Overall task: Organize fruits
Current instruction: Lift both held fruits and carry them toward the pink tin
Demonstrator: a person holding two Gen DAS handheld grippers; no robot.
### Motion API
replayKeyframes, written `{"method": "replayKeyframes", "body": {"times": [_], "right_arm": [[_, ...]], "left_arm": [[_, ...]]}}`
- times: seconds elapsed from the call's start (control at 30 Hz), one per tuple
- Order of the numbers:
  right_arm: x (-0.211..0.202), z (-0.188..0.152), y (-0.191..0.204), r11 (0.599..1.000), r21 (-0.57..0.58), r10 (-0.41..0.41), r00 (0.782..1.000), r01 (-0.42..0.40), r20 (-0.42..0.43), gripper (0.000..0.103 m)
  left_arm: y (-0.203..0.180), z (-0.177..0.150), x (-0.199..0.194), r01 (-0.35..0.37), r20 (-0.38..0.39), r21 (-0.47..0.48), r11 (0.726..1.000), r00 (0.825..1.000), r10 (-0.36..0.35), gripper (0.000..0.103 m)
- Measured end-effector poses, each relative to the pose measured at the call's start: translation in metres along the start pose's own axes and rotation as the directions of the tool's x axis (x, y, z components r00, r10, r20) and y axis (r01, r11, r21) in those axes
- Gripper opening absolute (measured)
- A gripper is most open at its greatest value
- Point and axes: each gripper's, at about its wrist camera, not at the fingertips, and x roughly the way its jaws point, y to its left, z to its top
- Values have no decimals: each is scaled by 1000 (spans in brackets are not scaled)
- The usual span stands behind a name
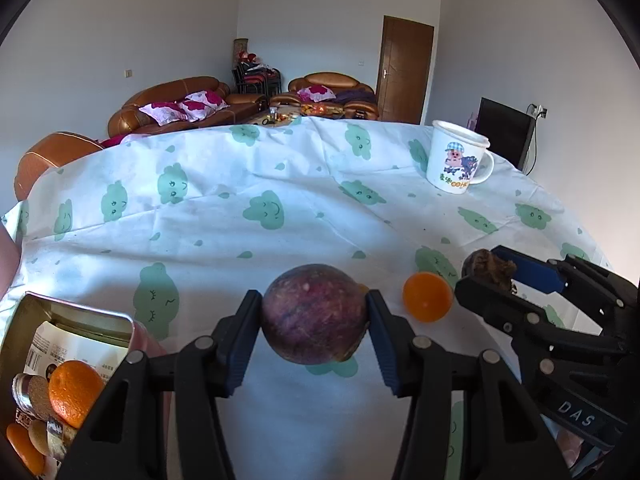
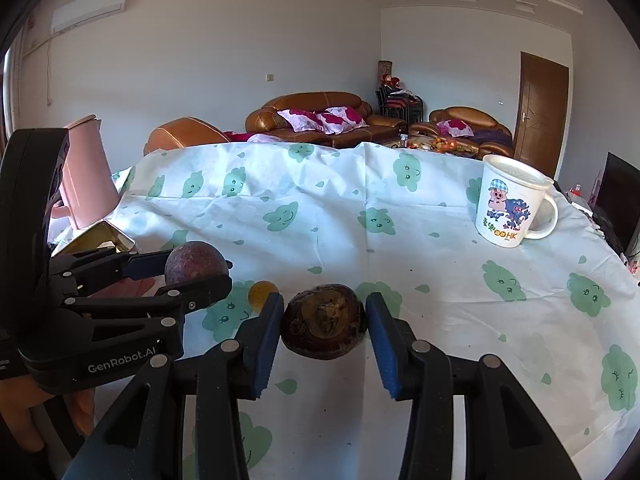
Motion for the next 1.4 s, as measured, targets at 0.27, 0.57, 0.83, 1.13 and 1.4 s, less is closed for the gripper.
{"method": "replayKeyframes", "body": {"times": [0.27, 0.57, 0.83, 1.13, 1.4], "right_arm": [[-8, -1, -1, 1000, 0, 12, 999, -12, 47, 45], [-17, -2, -1, 1000, -5, 18, 995, -17, 103, 45], [-24, -2, -1, 1000, -9, 21, 990, -20, 137, 45], [-31, -5, -1, 1000, -12, 19, 985, -17, 171, 45], [-38, -6, 0, 1000, -17, 16, 978, -12, 210, 45]], "left_arm": [[-2, 0, -16, -11, 86, 17, 1000, 996, 10, 54], [-9, -4, -31, -44, 167, 43, 998, 985, 36, 54], [-9, -7, -44, -53, 230, 40, 998, 972, 43, 54], [-10, -11, -54, -59, 278, 37, 998, 959, 47, 54], [-11, -16, -64, -70, 320, 33, 997, 946, 56, 54]]}}
